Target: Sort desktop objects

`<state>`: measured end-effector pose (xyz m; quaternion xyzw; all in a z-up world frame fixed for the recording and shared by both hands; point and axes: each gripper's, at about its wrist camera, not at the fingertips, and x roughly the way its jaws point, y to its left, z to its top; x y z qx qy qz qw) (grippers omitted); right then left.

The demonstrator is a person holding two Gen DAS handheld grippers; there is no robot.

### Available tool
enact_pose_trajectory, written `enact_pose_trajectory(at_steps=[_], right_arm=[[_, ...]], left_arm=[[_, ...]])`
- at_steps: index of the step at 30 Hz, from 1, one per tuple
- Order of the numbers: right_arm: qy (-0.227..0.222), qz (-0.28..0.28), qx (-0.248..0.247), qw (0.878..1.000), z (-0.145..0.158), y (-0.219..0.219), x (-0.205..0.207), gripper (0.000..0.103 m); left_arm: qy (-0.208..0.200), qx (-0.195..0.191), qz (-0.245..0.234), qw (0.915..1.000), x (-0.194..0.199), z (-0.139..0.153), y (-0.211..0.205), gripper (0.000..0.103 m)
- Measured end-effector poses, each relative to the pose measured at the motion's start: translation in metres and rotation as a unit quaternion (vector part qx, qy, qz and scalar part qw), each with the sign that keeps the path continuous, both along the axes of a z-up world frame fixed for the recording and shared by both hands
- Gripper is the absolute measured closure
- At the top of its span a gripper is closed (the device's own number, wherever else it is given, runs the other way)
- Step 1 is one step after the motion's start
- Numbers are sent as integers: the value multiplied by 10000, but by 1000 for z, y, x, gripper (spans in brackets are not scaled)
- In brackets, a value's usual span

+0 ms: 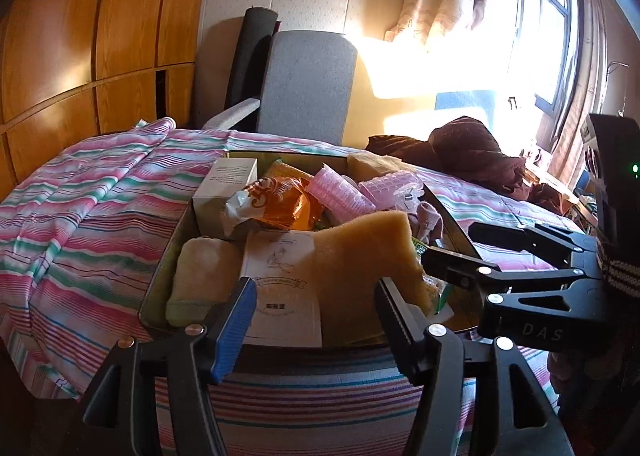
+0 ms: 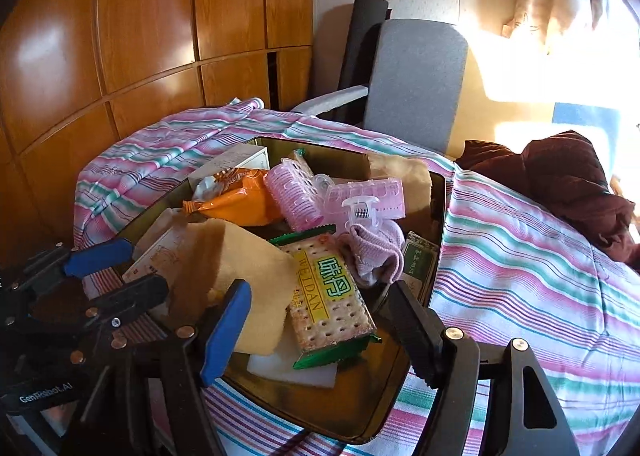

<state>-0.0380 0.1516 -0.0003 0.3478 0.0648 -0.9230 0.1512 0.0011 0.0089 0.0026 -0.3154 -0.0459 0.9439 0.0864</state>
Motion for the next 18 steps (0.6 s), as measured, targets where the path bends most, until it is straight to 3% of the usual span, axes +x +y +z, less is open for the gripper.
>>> enact_pose_trajectory(at_steps=[9, 18], right_arm=[[-96, -939, -100, 9955, 9, 4, -24, 25], [7, -1297, -162, 9914, 12, 6, -13, 10]], left_arm=[[217, -255, 740, 9967, -12, 27, -5, 38], [185, -736, 1480, 9861, -6, 29, -2, 38]])
